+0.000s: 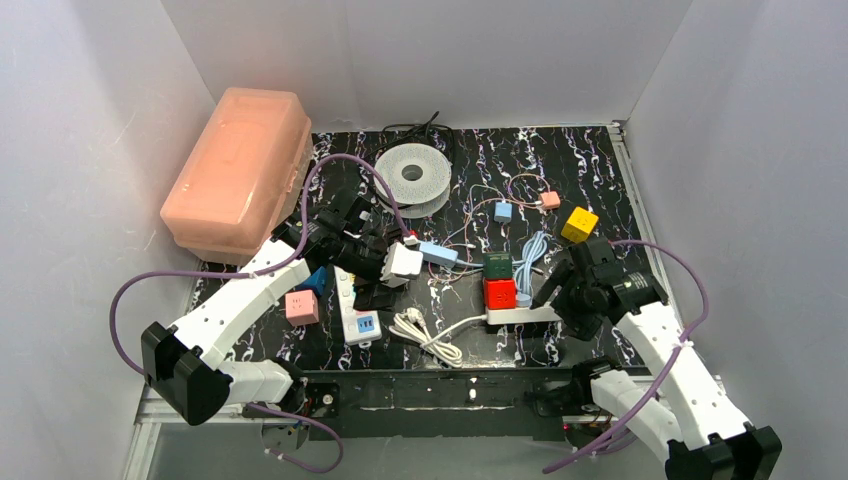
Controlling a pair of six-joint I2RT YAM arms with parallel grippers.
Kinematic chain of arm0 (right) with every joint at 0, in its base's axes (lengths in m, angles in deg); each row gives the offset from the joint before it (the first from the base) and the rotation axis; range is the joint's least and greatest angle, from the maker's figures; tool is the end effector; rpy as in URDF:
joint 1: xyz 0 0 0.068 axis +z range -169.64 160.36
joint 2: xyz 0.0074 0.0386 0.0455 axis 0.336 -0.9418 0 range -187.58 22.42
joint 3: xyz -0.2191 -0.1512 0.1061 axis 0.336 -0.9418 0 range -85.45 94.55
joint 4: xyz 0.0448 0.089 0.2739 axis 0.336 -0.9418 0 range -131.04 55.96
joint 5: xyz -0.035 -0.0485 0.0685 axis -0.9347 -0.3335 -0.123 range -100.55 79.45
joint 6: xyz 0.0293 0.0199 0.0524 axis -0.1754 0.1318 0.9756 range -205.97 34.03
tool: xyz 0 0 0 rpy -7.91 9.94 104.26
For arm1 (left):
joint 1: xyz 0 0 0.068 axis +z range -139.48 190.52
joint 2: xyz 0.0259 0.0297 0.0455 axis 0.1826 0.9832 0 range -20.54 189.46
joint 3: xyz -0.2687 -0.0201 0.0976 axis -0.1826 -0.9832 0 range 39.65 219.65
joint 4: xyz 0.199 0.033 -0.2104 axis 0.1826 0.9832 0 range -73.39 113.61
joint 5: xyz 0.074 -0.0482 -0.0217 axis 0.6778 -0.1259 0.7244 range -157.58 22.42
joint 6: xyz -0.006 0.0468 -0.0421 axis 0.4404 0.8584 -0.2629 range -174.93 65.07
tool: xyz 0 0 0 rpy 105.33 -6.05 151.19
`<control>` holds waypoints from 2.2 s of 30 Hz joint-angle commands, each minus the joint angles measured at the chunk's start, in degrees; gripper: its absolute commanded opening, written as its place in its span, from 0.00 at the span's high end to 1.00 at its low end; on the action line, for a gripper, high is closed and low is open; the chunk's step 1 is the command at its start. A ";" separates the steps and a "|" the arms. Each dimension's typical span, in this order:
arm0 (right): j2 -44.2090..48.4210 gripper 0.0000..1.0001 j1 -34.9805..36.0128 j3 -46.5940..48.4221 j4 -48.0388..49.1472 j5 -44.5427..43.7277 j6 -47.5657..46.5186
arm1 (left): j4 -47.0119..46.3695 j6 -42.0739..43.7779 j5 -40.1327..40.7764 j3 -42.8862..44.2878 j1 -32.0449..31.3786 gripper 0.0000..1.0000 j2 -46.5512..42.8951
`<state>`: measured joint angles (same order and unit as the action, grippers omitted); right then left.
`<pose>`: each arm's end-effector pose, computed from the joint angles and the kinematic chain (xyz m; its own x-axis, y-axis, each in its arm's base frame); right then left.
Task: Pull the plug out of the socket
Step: Remove the plug from the socket.
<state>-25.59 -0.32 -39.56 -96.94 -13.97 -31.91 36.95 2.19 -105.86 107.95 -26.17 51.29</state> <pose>0.1561 0.0516 0.2588 -0.7502 0.5934 -0.2916 0.5127 0.8006 0.3102 0.2353 -0.2129 0.3753 0.5992 0.3757 -0.7069 0.7738 -0.0451 0.6319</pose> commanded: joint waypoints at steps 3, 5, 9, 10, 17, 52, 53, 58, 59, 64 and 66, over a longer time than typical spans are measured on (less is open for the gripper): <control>2.27 0.13 0.24 -4.20 0.45 -3.46 9.00 | 3.15 3.34 -1.43 -1.14 -0.34 0.02 -1.25; 1.74 0.11 0.29 -5.32 1.93 -4.63 11.05 | 3.42 3.29 -1.61 -1.20 -0.40 0.02 -1.55; 0.02 0.11 0.25 -6.76 5.54 -6.10 15.53 | 3.91 3.09 -1.88 -1.79 -0.32 0.02 -2.69; -0.77 0.11 0.26 -6.78 6.07 -6.56 16.35 | 4.02 3.16 -1.95 -2.07 -0.39 0.02 -3.19; -4.21 0.15 0.10 -7.37 10.10 -10.49 21.26 | 5.09 4.04 -2.41 -2.88 -0.39 0.02 -5.50; -15.86 0.88 0.51 -5.18 31.47 -19.87 10.64 | 4.69 10.78 -7.44 -1.48 -0.43 0.02 -5.58; -15.50 0.94 1.00 -4.55 32.45 -20.40 9.51 | 4.51 11.70 -7.95 -1.82 -0.46 0.02 -5.50; -12.81 0.99 2.67 -3.44 38.87 -18.43 1.12 | 4.44 17.76 -9.57 -2.24 -1.59 0.02 -3.32; -12.13 0.99 2.76 -3.55 40.27 -17.52 0.26 | 4.46 19.36 -9.61 -2.26 -1.83 0.02 -2.90; -9.70 0.99 3.73 -3.32 44.74 -13.71 -1.99 | 4.44 25.87 -9.93 -2.91 -3.18 0.02 -0.87; -9.54 0.99 4.01 -2.82 46.27 -11.34 -2.25 | 4.44 27.66 -10.12 -3.03 -3.83 0.02 0.06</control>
<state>-37.02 2.74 -45.87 -60.35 -30.08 -31.91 37.52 23.02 -112.12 106.11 -28.79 49.87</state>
